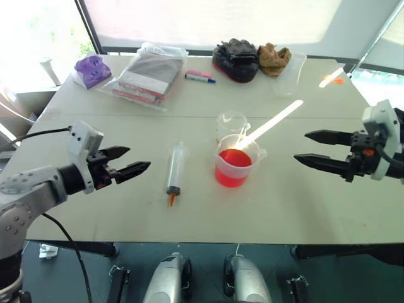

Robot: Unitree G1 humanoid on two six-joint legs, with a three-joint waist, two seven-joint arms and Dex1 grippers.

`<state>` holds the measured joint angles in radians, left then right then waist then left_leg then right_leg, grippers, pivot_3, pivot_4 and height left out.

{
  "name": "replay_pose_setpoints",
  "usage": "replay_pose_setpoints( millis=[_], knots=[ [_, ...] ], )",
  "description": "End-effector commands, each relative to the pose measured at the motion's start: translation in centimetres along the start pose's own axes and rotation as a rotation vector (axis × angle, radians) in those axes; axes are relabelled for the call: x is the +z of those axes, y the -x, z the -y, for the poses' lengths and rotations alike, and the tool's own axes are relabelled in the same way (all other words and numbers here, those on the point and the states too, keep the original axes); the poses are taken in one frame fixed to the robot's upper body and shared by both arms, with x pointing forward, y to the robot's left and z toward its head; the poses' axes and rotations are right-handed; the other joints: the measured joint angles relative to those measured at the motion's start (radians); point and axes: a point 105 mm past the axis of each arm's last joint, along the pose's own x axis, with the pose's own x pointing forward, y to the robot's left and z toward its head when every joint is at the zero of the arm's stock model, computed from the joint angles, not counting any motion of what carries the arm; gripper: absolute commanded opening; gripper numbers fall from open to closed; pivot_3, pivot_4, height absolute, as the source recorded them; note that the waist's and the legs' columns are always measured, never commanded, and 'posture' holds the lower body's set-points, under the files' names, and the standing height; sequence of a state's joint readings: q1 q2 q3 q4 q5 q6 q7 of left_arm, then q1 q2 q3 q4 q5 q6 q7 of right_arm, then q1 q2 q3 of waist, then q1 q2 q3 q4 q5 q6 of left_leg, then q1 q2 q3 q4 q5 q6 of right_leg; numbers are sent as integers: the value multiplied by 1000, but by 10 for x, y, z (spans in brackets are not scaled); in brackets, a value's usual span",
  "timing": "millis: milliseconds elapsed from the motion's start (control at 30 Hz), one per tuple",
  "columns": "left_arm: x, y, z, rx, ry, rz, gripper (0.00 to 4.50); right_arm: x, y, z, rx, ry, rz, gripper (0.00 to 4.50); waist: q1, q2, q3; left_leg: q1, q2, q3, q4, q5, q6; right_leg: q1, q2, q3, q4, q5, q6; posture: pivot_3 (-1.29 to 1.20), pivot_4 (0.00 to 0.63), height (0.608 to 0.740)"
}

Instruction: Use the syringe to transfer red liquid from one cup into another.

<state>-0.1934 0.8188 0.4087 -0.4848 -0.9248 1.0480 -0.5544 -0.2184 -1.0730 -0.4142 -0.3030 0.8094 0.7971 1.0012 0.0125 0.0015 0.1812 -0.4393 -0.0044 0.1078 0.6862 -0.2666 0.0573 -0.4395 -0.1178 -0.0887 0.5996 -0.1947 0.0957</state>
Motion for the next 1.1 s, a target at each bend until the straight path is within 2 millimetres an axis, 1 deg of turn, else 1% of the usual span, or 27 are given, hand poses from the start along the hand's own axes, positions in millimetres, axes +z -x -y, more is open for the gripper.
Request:
replay_pose_setpoints(
  millis=[33,267,400,600,667,733,867,933,1000,1067,1100],
  knots=[
    [14,5,-4,34,-13,66,4477,12,0,-3,-1,46,33,3903,0,0,0,0,0,0,0,0,0,0,0,0,0,0,0,0,150,740],
    [10,5,-4,57,-35,46,4477,15,-3,-2,-8,51,41,3903,1,0,0,0,0,0,0,0,-1,0,-1,0,0,0,0,0,150,740],
    [8,3,-8,101,-60,27,4477,15,-3,-1,-12,52,44,3903,0,0,0,0,0,0,0,-1,-2,0,-1,0,0,0,0,0,150,740],
    [13,0,-11,124,-59,46,4477,11,0,3,-30,53,45,3903,1,0,0,0,0,0,0,-1,-2,0,-1,1,0,0,0,0,150,740],
    [10,-1,-15,155,-80,-8,4477,10,0,5,-35,52,45,3903,1,0,0,0,0,0,0,-1,-2,0,-1,1,0,0,0,0,150,740],
    [7,-2,-15,148,-100,-57,4477,9,0,7,-40,51,44,3903,0,0,0,0,0,0,0,-1,-2,0,-1,1,0,0,0,0,150,740],
    [21,-4,-15,96,-54,-104,4477,9,2,14,-60,64,35,3903,3,0,0,0,0,0,0,0,-1,0,0,0,0,0,0,0,150,740],
    [31,-12,-16,47,33,-165,4477,26,2,15,-45,88,80,3903,3,0,0,0,0,0,0,0,-1,0,0,0,0,0,0,0,150,740],
    [41,-26,-13,-28,129,-279,4477,51,-4,2,45,139,127,3903,2,0,0,-1,-1,0,1,1,1,0,3,0,1,0,0,0,150,740],
    [46,-32,-12,-49,177,-344,4477,61,-9,-6,89,163,137,3903,0,0,0,-1,-1,0,3,2,1,0,4,0,4,2,4,0,150,740],
    [52,-42,-16,-45,214,-372,4477,66,-13,-10,115,182,153,3903,-1,-1,0,-1,-1,0,3,2,1,0,4,0,4,1,5,0,150,740]
  ],
)
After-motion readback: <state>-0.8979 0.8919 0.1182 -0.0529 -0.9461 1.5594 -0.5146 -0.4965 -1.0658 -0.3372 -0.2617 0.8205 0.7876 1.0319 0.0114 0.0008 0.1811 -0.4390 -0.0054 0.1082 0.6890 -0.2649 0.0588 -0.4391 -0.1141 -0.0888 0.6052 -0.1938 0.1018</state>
